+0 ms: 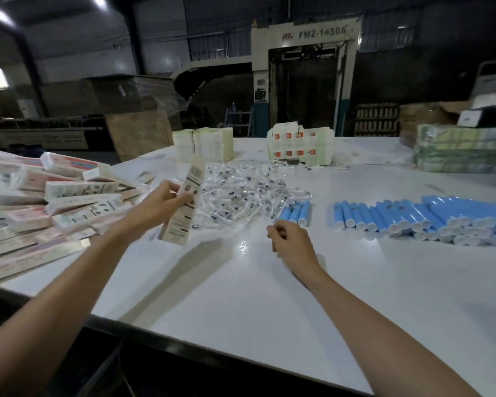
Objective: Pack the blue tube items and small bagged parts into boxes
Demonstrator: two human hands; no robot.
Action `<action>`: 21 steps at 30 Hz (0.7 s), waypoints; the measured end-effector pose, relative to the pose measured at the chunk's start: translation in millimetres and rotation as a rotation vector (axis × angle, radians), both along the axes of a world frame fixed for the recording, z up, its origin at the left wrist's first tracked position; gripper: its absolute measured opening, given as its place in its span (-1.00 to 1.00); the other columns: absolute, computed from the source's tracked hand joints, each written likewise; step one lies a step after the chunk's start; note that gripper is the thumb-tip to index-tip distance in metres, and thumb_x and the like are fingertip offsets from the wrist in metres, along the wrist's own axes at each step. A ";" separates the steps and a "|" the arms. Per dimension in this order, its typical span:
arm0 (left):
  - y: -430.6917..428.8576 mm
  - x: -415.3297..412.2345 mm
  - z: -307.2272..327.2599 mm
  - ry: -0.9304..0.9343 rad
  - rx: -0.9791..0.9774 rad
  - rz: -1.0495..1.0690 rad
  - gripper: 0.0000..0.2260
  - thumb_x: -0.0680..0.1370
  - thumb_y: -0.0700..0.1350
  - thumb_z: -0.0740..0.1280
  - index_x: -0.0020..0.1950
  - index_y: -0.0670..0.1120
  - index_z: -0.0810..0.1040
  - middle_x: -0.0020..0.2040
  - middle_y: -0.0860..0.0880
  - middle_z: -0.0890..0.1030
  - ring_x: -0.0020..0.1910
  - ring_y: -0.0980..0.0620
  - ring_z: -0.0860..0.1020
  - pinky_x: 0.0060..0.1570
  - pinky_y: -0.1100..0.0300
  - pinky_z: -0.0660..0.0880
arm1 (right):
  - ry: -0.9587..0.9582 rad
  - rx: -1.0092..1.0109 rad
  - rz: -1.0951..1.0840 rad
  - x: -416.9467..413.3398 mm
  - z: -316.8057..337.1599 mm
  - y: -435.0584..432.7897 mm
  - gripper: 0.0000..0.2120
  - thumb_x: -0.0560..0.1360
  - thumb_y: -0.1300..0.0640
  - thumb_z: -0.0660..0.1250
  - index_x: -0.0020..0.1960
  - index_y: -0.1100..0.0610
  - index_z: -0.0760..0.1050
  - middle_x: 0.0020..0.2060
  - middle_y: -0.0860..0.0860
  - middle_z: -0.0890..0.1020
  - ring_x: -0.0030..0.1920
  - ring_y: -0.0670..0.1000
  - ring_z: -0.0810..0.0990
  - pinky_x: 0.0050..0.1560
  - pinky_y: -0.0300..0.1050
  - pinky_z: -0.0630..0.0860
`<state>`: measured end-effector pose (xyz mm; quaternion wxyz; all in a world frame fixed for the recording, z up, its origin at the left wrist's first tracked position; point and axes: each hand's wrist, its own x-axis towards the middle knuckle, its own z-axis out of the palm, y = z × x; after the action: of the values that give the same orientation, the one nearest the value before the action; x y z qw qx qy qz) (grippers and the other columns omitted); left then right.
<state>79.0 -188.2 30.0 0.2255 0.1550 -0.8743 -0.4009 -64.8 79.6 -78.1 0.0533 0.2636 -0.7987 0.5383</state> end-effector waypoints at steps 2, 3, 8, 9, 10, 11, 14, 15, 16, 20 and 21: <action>39.3 -26.4 -15.5 0.082 0.273 -0.144 -0.83 0.75 -0.05 0.31 0.30 -0.09 0.49 0.08 -0.07 0.78 0.04 -0.14 0.77 0.07 -0.11 0.66 | 0.001 -0.035 -0.060 0.3 2.8 2.0 -0.75 0.66 0.01 0.29 -0.13 0.11 0.56 -0.34 0.00 0.64 -0.32 -0.01 0.61 -0.14 0.07 0.59; 57.4 -38.9 -21.6 0.119 0.394 -0.208 -0.79 0.75 -0.08 0.30 0.35 -0.14 0.48 0.11 -0.12 0.78 0.06 -0.18 0.77 0.09 -0.13 0.68 | 0.013 -0.053 -0.100 -1.0 4.7 3.3 -0.76 0.66 0.03 0.29 -0.12 0.11 0.56 -0.32 0.00 0.64 -0.28 0.03 0.62 -0.15 0.07 0.57; 126.2 -82.4 -48.1 0.227 0.746 -0.347 -0.74 0.72 -0.16 0.36 0.40 -0.19 0.57 0.12 -0.20 0.77 0.10 -0.18 0.77 -0.08 0.07 0.71 | 0.113 0.134 -0.277 -26.4 16.9 16.2 -0.84 0.65 0.19 0.26 0.20 0.10 0.53 0.10 0.03 0.59 0.13 0.10 0.57 0.03 0.04 0.52; 134.5 -88.6 -53.1 0.233 0.786 -0.335 -0.72 0.71 -0.16 0.38 0.40 -0.21 0.58 0.12 -0.21 0.77 0.10 -0.19 0.76 -0.07 0.05 0.71 | 0.122 0.215 -0.269 -34.3 17.8 19.6 -0.76 0.64 0.21 0.26 0.29 0.10 0.48 0.23 0.04 0.52 0.24 0.10 0.50 0.14 0.09 0.52; 141.0 -93.4 -57.9 0.237 0.818 -0.318 -0.71 0.70 -0.17 0.40 0.40 -0.22 0.59 0.11 -0.23 0.77 0.12 -0.22 0.76 -0.02 -0.02 0.72 | 0.125 0.301 -0.244 -40.5 18.7 23.2 -0.69 0.64 0.21 0.26 0.37 0.09 0.43 0.34 0.04 0.45 0.33 0.09 0.44 0.23 0.14 0.50; 147.0 -96.9 -62.3 0.240 0.848 -0.301 -0.71 0.68 -0.17 0.42 0.39 -0.22 0.60 0.12 -0.24 0.76 0.14 -0.26 0.74 0.07 -0.10 0.71 | 0.131 0.378 -0.215 -46.2 18.4 26.0 -0.62 0.63 0.21 0.26 0.43 0.08 0.38 0.42 0.03 0.39 0.40 0.09 0.38 0.30 0.18 0.48; 157.0 -99.8 -74.6 0.244 0.948 -0.277 -0.70 0.65 -0.19 0.47 0.37 -0.22 0.62 0.12 -0.24 0.76 0.08 -0.22 0.76 0.09 -0.13 0.71 | 0.123 0.530 -0.136 -59.6 15.2 32.6 -0.51 0.65 0.20 0.21 0.57 0.09 0.27 0.58 0.05 0.27 0.57 0.10 0.23 0.46 0.21 0.37; 157.9 -98.9 -78.4 0.243 0.981 -0.285 -0.70 0.63 -0.19 0.48 0.36 -0.21 0.63 0.10 -0.23 0.77 0.00 -0.17 0.77 -0.03 -0.05 0.73 | 0.131 0.568 -0.114 -62.9 13.2 34.3 -0.52 0.66 0.21 0.19 0.57 0.10 0.26 0.57 0.07 0.28 0.58 0.12 0.23 0.47 0.19 0.36; 157.4 -97.4 -81.2 0.240 1.002 -0.298 -0.70 0.62 -0.20 0.49 0.35 -0.19 0.64 0.09 -0.21 0.78 -0.05 -0.12 0.78 -0.12 0.03 0.72 | 0.150 0.591 -0.101 -65.2 11.6 35.0 -0.59 0.67 0.21 0.16 0.51 0.13 0.32 0.49 0.11 0.35 0.54 0.15 0.30 0.43 0.14 0.40; 150.7 -94.0 -88.4 0.228 1.001 -0.334 -0.71 0.61 -0.17 0.52 0.33 -0.10 0.67 0.12 -0.20 0.77 0.02 -0.14 0.77 -0.03 0.00 0.71 | 0.256 0.590 -0.147 -64.0 9.9 35.0 -0.83 0.70 0.20 0.17 0.17 0.19 0.52 0.14 0.14 0.59 0.13 0.18 0.60 0.12 0.05 0.54; 150.3 -94.0 -88.5 0.226 0.992 -0.340 -0.72 0.61 -0.16 0.52 0.32 -0.09 0.67 0.12 -0.20 0.77 0.04 -0.15 0.76 0.02 -0.03 0.71 | 0.279 0.597 -0.164 -61.5 12.9 34.1 -0.81 0.69 0.22 0.19 0.14 0.21 0.57 0.10 0.15 0.62 0.09 0.19 0.62 0.09 0.07 0.56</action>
<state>-15.0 -37.9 -58.4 0.1495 0.0550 -0.5630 -0.8110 -126.2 113.7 -65.1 0.1257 0.2733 -0.9246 0.2336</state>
